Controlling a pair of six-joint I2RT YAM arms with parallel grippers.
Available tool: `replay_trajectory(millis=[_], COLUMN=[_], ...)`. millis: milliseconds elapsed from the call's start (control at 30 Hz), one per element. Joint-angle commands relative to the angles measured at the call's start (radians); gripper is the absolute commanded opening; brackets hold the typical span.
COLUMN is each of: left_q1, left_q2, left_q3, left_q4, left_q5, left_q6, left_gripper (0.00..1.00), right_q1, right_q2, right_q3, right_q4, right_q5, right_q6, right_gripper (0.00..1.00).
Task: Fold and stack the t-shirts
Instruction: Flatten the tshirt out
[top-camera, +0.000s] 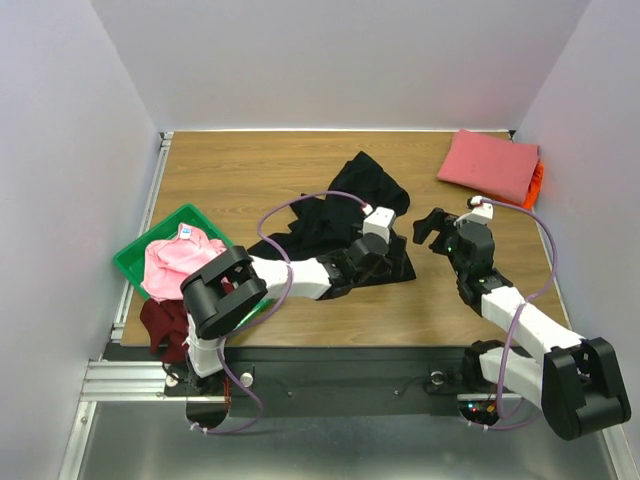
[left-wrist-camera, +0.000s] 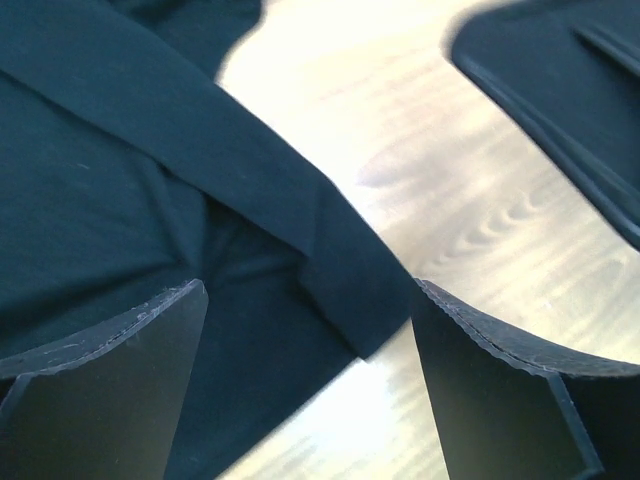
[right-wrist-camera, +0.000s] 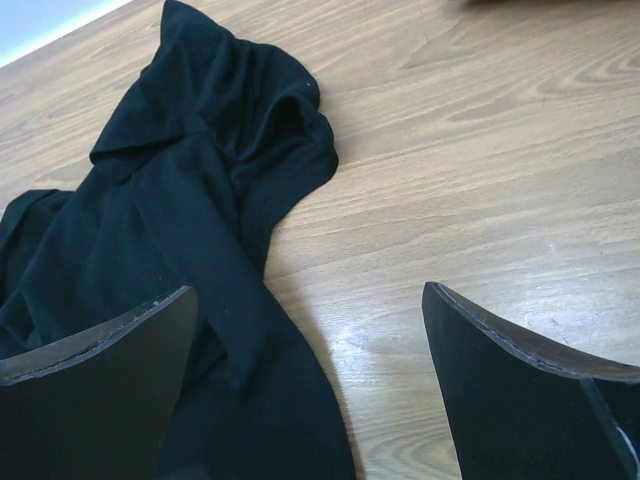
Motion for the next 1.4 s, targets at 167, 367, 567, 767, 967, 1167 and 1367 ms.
replay_trajectory(millis=[167, 367, 567, 767, 967, 1167, 1367], left_q1=[-0.040, -0.038, -0.037, -0.035, -0.029, -0.028, -0.009], left_q2=[0.061, 0.133, 0.172, 0.210, 0.242, 0.248, 0.248], left_q3=[0.071, 0.118, 0.143, 0.169, 0.187, 0.187, 0.190], left_q4=[0.010, -0.005, -0.008, 0.003, 0.012, 0.029, 0.044], left_q5=[0.081, 0.107, 0.115, 0.113, 0.113, 0.092, 0.064], left_q6=[0.001, 0.001, -0.002, -0.002, -0.006, -0.016, -0.017], left_gripper=[0.94, 0.91, 0.91, 0.86, 0.80, 0.32, 0.00], right_q1=[-0.005, -0.004, -0.005, -0.005, -0.005, -0.005, -0.005], right_q2=[-0.008, -0.030, -0.035, -0.045, -0.065, -0.071, -0.078], right_q3=[0.013, 0.008, 0.007, 0.005, 0.004, 0.002, 0.002], right_q4=[0.047, 0.042, 0.037, 0.030, 0.019, 0.014, 0.007], right_q5=[-0.009, -0.006, -0.012, -0.015, -0.015, -0.018, -0.020], right_q6=[-0.015, -0.015, -0.015, -0.015, -0.015, -0.015, -0.016], right_gripper=[1.00, 1.00, 1.00, 1.00, 1.00, 1.00, 1.00])
